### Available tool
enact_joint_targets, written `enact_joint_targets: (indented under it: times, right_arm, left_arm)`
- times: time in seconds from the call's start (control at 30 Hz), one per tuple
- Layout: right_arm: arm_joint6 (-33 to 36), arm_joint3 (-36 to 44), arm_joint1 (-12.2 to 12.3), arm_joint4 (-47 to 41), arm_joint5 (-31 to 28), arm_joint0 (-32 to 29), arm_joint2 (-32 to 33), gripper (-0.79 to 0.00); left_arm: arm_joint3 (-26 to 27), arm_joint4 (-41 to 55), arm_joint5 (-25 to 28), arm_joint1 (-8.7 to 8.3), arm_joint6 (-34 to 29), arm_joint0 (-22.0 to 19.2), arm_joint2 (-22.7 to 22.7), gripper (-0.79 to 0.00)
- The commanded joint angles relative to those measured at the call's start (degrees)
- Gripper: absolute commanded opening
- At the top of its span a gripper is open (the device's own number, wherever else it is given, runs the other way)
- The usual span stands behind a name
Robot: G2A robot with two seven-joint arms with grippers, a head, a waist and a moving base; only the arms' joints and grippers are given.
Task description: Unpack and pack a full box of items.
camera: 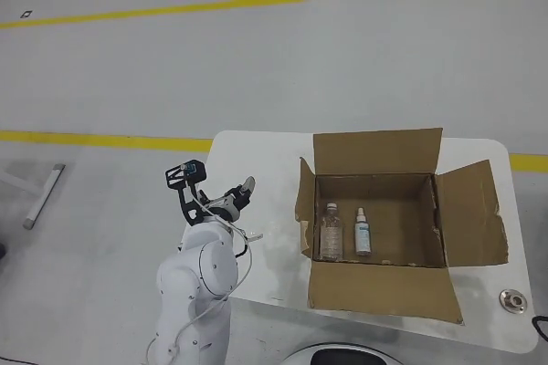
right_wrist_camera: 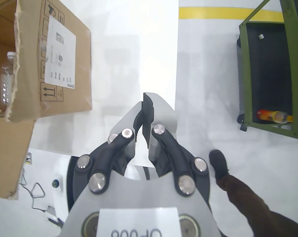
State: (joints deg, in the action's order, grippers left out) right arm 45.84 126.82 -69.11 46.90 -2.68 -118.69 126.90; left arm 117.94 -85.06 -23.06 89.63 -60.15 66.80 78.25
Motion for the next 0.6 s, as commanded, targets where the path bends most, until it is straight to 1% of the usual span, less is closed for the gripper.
enact_joint_targets:
  times: [0.0, 0.1, 0.2, 0.23, 0.33, 0.4, 0.47, 0.57]
  right_arm:
    - [0.3, -1.2, 0.1, 1.1, -1.5, 0.3, -0.4, -0.785]
    - [1.4, -2.9, 0.6, 3.7, -5.7, 1.1, -1.0, -0.785]
    - [1.7, -4.4, 1.2, 7.4, -11.5, 1.9, -1.7, -0.785]
    - [1.9, -4.6, 1.4, 9.2, -14.3, 2.0, -2.0, -0.785]
    - [0.3, -5.9, 1.8, 13.1, -19.2, 2.2, -2.8, -0.785]
    - [-0.9, -6.2, 2.1, 17.4, -22.7, 2.0, -3.1, -0.785]
    - [-2.5, -7.1, 2.2, 20.4, -23.9, 1.6, -4.1, -0.785]
    - [-4.6, -7.8, 2.2, 22.0, -24.4, 0.8, -5.3, -0.785]
  left_arm:
    - [0.0, 0.0, 0.0, 0.0, 0.0, 0.0, 0.0, 0.0]
    - [0.0, 0.0, 0.0, 0.0, 0.0, 0.0, 0.0, 0.0]
    - [0.0, 0.0, 0.0, 0.0, 0.0, 0.0, 0.0, 0.0]
    - [0.0, 0.0, 0.0, 0.0, 0.0, 0.0, 0.0, 0.0]
    - [0.0, 0.0, 0.0, 0.0, 0.0, 0.0, 0.0, 0.0]
    - [0.0, 0.0, 0.0, 0.0, 0.0, 0.0, 0.0, 0.0]
    - [0.0, 0.0, 0.0, 0.0, 0.0, 0.0, 0.0, 0.0]
    - [0.0, 0.0, 0.0, 0.0, 0.0, 0.0, 0.0, 0.0]
